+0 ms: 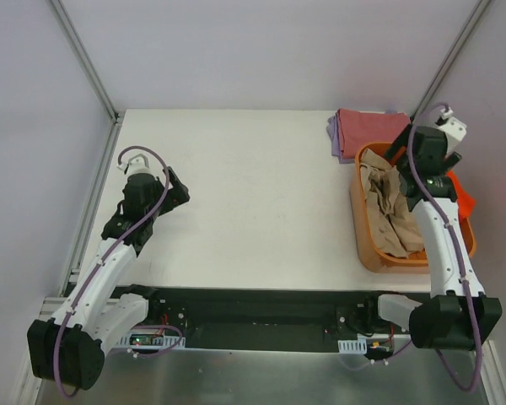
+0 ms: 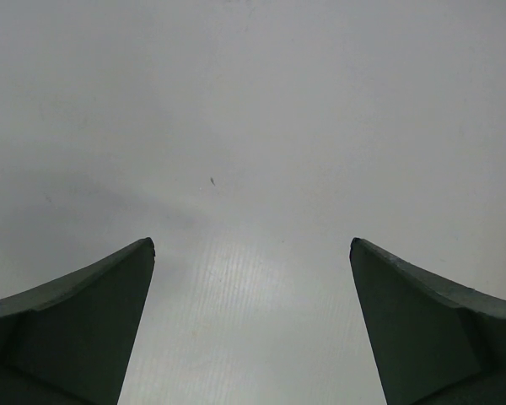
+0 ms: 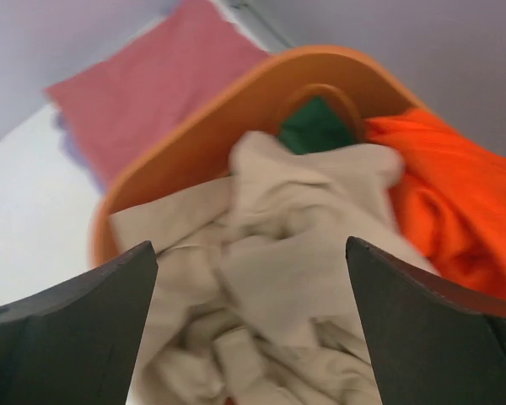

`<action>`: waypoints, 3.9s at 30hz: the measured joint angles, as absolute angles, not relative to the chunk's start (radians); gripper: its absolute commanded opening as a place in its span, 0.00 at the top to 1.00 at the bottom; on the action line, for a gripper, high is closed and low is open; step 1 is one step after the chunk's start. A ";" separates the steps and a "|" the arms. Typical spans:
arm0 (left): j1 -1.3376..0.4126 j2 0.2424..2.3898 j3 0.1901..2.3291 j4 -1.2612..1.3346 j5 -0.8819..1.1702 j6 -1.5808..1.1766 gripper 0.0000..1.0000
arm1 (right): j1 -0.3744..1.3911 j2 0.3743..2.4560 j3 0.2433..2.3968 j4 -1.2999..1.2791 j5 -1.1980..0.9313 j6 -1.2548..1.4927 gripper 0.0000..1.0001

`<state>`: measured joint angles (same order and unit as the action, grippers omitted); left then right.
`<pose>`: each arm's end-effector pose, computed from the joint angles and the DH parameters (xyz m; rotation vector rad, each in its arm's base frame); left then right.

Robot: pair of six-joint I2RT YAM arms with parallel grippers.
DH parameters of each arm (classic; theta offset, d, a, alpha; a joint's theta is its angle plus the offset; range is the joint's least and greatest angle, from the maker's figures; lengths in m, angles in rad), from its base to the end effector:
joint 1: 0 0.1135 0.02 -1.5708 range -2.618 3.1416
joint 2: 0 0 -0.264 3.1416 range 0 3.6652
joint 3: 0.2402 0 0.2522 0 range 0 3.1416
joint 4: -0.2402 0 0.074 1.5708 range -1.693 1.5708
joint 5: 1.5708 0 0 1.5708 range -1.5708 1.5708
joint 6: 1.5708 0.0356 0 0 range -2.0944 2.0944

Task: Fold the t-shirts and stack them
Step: Grab crumpled tshirt from bin with the right arm, then move the tshirt to the center of the board, then flatten out the tshirt

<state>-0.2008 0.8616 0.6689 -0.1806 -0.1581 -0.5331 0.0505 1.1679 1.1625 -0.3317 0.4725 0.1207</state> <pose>0.1987 -0.0347 0.2860 -0.4266 1.9066 -0.3333 0.2620 -0.0030 0.3801 0.3819 1.8440 -0.3327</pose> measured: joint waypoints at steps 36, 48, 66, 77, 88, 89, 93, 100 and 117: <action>-0.201 0.942 0.679 -0.177 -0.110 -0.528 0.01 | -0.138 1.127 1.556 -0.636 0.052 0.126 0.99; -0.201 0.917 0.679 -0.177 -0.083 -0.524 0.01 | 0.317 1.407 2.272 -0.579 -0.022 0.039 0.99; -0.201 0.540 0.624 -0.235 -0.328 -0.543 0.01 | 0.776 1.888 2.437 -0.328 0.073 -0.028 0.99; -0.201 0.590 0.623 -0.268 -0.380 -0.562 0.01 | 0.724 1.657 1.913 -0.224 0.208 -0.012 0.70; -0.201 0.852 0.660 -0.259 -0.296 -0.585 0.01 | 0.643 1.172 0.935 -0.253 0.182 -0.044 0.04; -0.201 0.897 0.674 -0.255 -0.268 -0.585 0.01 | 0.644 1.142 0.923 -0.251 0.187 -0.057 0.04; -0.201 1.085 0.759 -0.220 -0.163 -0.583 0.01 | 0.645 1.090 0.921 -0.215 0.255 -0.084 0.04; -0.201 1.371 0.911 -0.132 0.065 -0.539 0.07 | 0.645 1.147 0.919 -0.219 0.305 -0.104 0.04; -0.200 1.695 1.008 -0.041 0.311 -0.453 0.92 | 0.686 1.343 0.959 -0.252 0.242 -0.201 0.04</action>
